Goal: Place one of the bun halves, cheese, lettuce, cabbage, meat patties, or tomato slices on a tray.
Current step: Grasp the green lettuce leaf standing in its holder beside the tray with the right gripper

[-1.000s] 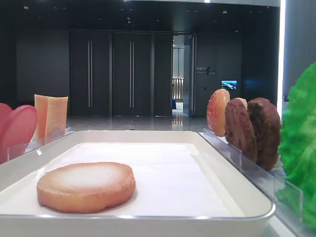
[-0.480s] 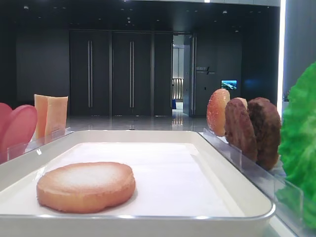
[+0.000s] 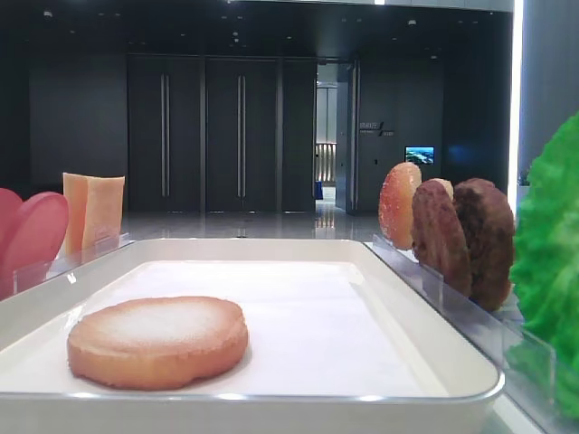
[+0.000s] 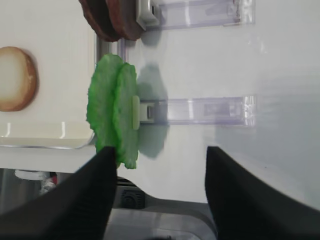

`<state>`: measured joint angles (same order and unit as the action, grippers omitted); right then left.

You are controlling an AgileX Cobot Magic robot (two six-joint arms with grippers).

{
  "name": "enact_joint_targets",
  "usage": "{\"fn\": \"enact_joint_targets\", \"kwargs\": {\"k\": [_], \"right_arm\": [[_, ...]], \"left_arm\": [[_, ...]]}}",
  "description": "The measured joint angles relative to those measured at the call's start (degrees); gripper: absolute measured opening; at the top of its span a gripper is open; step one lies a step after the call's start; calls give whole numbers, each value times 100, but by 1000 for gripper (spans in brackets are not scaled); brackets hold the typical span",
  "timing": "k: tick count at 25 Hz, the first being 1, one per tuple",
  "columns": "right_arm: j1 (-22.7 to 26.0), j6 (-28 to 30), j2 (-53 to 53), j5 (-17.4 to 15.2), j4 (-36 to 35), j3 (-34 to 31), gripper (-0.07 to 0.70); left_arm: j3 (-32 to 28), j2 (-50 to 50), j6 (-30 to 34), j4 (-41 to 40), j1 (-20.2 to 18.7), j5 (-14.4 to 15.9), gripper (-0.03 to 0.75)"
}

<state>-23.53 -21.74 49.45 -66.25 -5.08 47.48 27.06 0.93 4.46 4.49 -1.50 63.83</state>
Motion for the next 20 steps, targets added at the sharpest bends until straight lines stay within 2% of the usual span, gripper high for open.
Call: {"fn": "enact_joint_targets", "kwargs": {"k": [5, 9, 13, 20], "right_arm": [[-1018, -804, 447, 404, 459, 0, 379], [-1471, -1107, 931, 805, 508, 39, 379], [-1578, -1172, 1385, 1082, 508, 43, 379], [-1578, -1176, 1854, 1284, 550, 43, 379]], "left_arm": [[0, 0, 0, 0, 0, -5, 574], [0, 0, 0, 0, 0, -5, 545], [0, 0, 0, 0, 0, -5, 506], [0, 0, 0, 0, 0, -5, 430]]}}
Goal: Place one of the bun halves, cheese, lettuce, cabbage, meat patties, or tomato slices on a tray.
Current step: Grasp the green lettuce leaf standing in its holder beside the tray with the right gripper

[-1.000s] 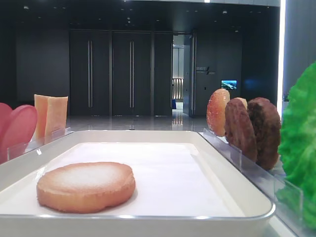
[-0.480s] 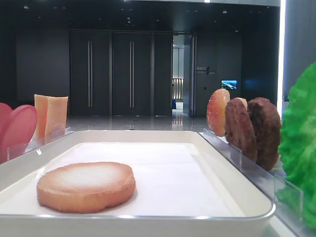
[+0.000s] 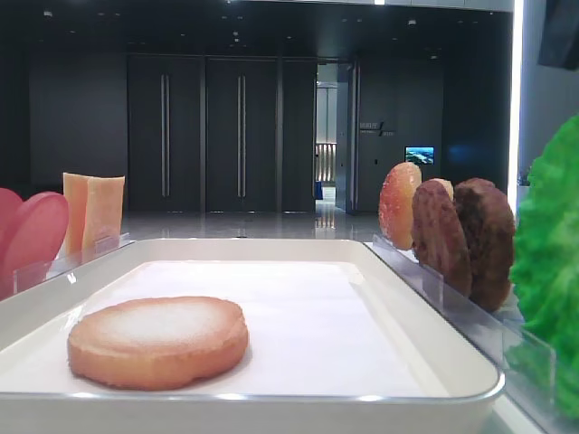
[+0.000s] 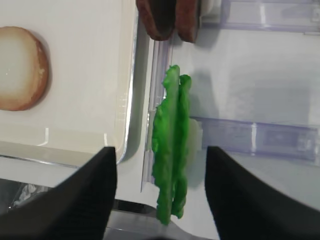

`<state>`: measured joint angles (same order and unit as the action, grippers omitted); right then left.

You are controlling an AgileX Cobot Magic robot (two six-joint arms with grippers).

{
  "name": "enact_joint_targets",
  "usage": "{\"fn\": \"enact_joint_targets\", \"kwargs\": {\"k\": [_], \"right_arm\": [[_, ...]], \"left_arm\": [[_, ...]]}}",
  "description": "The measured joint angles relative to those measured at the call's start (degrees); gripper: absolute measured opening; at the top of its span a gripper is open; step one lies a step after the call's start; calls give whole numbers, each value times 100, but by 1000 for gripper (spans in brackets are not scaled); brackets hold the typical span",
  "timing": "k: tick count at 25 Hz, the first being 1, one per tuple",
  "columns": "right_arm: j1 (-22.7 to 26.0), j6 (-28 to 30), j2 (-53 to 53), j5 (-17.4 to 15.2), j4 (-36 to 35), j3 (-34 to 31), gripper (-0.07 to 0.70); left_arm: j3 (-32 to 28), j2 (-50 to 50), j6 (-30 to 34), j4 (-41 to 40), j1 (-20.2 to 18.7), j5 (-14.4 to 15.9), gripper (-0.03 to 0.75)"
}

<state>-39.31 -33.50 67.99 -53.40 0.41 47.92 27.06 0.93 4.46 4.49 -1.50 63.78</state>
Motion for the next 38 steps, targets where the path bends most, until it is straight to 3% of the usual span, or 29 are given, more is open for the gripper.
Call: {"fn": "enact_joint_targets", "kwargs": {"k": [12, 27, 30, 35, 38], "right_arm": [[0, 76, 427, 275, 0, 3, 379], [0, 186, 713, 66, -41, 3, 366], [0, 186, 713, 26, -41, 3, 289], [0, 186, 713, -54, -41, 3, 45], [0, 186, 713, -131, -41, 3, 19]], "left_arm": [[0, 0, 0, 0, 0, 0, 279], [0, 0, 0, 0, 0, 0, 200], [0, 0, 0, 0, 0, 0, 200], [0, 0, 0, 0, 0, 0, 198], [0, 0, 0, 0, 0, 0, 198]]}}
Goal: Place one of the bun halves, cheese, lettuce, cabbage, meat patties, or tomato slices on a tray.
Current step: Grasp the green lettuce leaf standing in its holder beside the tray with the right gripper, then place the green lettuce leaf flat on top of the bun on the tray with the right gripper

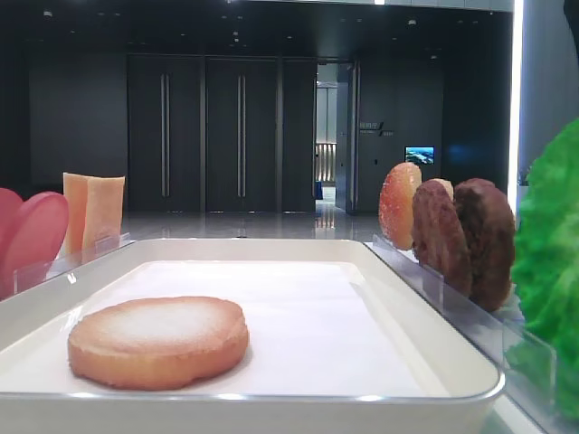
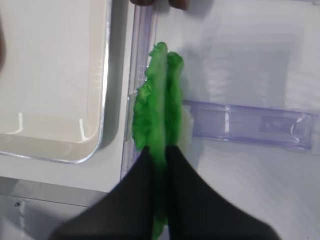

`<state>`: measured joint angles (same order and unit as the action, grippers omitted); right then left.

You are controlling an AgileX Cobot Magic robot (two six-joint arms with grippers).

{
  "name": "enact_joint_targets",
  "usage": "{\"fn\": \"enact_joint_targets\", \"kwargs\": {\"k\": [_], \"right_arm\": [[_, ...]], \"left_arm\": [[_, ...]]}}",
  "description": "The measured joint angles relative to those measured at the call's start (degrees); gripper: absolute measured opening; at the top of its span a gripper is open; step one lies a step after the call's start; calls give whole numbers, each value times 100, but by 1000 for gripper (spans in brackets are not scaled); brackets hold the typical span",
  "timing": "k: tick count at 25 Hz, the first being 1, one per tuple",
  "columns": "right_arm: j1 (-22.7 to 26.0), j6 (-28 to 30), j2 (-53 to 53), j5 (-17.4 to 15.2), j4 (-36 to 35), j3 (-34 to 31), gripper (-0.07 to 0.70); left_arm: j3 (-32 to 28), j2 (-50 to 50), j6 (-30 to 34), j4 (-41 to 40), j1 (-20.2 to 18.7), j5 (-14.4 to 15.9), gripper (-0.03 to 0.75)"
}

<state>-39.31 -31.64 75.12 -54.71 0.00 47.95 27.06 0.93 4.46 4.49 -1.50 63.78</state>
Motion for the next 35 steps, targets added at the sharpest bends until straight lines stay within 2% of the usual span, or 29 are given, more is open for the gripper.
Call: {"fn": "enact_joint_targets", "kwargs": {"k": [4, 10, 15, 18, 21, 25, 29, 32, 35], "right_arm": [[0, -46, 0, -109, 0, 79, 19], [0, -53, 2, -689, -56, 885, 18], [-38, -30, 2, -774, -295, 1428, 17], [-149, 168, 2, -399, -801, 1472, 17], [-303, 437, 7, 300, -1363, 1472, 17], [-450, 610, 41, 1061, -1821, 1472, 17], [-524, 1041, 332, 1467, -2386, 1472, 17], [-671, 1608, 772, 1806, -3049, 1472, 17], [-761, 2232, 1182, 2002, -3824, 1472, 17]], "left_arm": [[0, 0, 0, 0, 0, 0, 198], [0, 0, 0, 0, 0, 0, 198], [0, 0, 0, 0, 0, 0, 198], [0, 0, 0, 0, 0, 0, 198], [0, 0, 0, 0, 0, 0, 191], [0, 0, 0, 0, 0, 0, 171], [0, 0, 0, 0, 0, 0, 162], [0, 0, 0, 0, 0, 0, 160], [0, 0, 0, 0, 0, 0, 161]]}}
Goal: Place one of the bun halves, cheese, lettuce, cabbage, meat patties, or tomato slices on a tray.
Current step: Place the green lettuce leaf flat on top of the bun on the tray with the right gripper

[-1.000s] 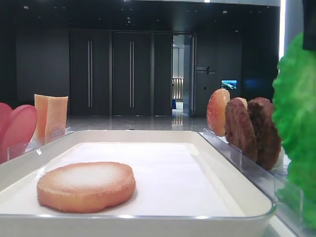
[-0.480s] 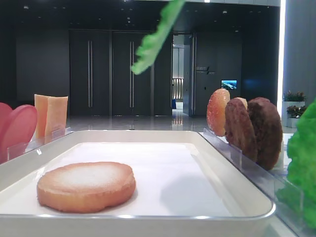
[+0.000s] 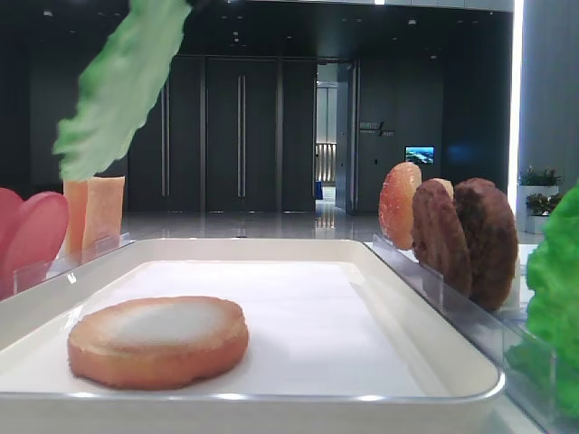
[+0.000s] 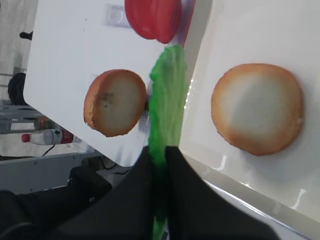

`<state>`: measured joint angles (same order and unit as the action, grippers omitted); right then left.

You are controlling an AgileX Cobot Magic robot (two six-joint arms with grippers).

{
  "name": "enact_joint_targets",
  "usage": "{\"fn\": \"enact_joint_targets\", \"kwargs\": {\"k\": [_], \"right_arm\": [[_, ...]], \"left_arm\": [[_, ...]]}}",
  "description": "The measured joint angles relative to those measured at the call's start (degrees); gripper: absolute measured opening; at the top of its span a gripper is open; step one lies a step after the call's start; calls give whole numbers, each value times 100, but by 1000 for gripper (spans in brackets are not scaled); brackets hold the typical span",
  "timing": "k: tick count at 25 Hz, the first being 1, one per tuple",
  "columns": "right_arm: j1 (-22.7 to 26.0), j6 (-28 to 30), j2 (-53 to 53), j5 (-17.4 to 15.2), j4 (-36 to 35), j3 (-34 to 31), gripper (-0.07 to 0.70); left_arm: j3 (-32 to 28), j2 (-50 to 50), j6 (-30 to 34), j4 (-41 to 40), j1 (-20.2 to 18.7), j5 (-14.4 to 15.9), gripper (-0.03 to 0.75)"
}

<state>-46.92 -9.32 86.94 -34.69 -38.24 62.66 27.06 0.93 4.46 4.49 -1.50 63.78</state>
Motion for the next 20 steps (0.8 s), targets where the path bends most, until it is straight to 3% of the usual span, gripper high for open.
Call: {"fn": "enact_joint_targets", "kwargs": {"k": [10, 20], "right_arm": [[-22, 2033, 847, 393, -2281, 1, 17], [-22, 2318, 1212, 648, -2539, 1, 17]], "left_arm": [[0, 0, 0, 0, 0, 0, 160], [0, 0, 0, 0, 0, 0, 160]]}}
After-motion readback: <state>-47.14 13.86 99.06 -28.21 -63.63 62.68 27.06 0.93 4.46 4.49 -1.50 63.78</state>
